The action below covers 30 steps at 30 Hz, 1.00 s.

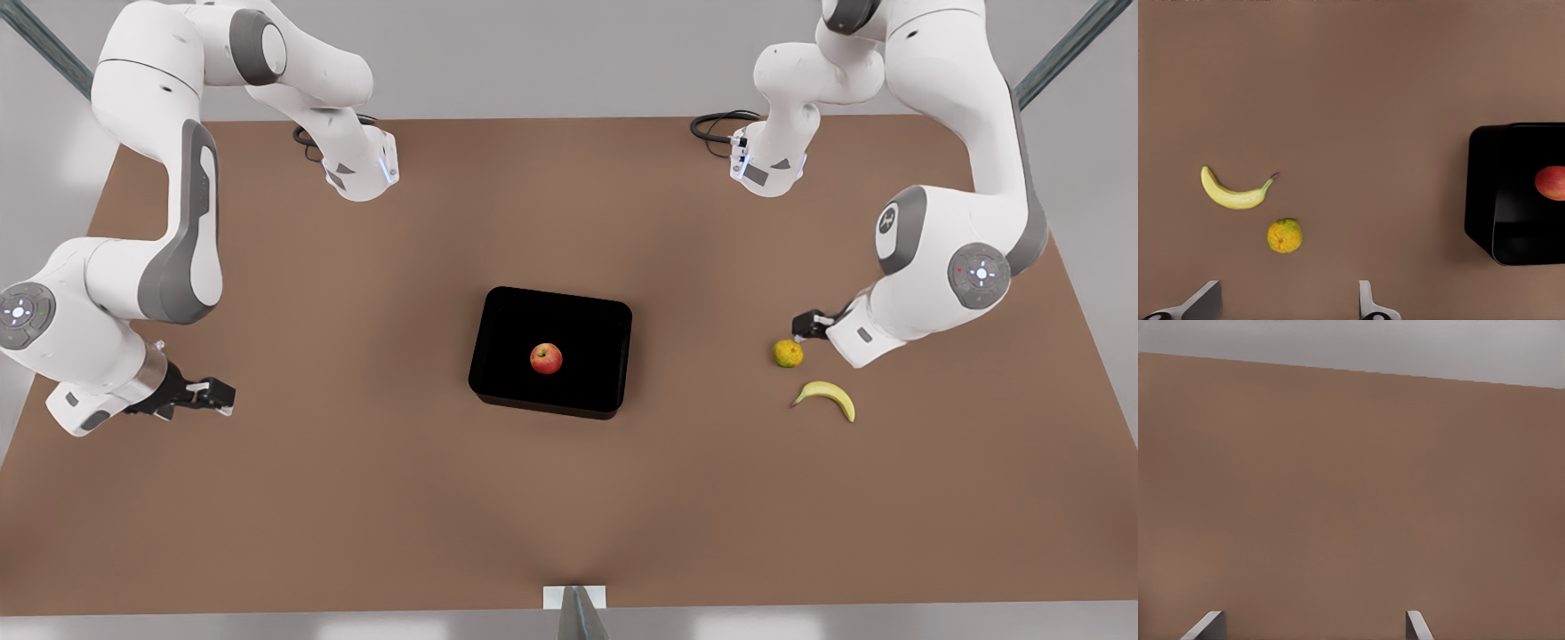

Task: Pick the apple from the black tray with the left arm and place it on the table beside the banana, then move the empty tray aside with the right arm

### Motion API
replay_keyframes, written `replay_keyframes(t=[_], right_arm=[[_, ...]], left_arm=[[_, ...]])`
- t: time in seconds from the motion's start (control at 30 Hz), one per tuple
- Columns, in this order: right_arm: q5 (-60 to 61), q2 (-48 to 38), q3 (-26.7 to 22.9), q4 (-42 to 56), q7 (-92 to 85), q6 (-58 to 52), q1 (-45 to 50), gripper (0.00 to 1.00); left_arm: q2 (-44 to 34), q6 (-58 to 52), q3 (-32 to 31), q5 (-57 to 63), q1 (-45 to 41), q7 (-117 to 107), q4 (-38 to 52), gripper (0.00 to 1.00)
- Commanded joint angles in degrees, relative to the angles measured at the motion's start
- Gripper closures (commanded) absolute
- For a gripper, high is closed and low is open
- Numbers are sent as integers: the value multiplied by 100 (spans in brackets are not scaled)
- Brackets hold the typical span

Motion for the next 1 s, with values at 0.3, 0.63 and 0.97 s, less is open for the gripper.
replay_keyframes(t=[0.3,0.63,0.97], right_arm=[[-28,3,19,3,-407,94,10,0],[-36,-6,27,-6,-407,85,27,0],[-36,-6,36,-6,-407,85,36,0]], left_arm=[[62,140,-624,681,-2460,-3236,575,0],[2242,1836,-580,1377,-3833,-7183,1955,0],[2919,2495,-536,1403,-3578,-5610,1692,0]])
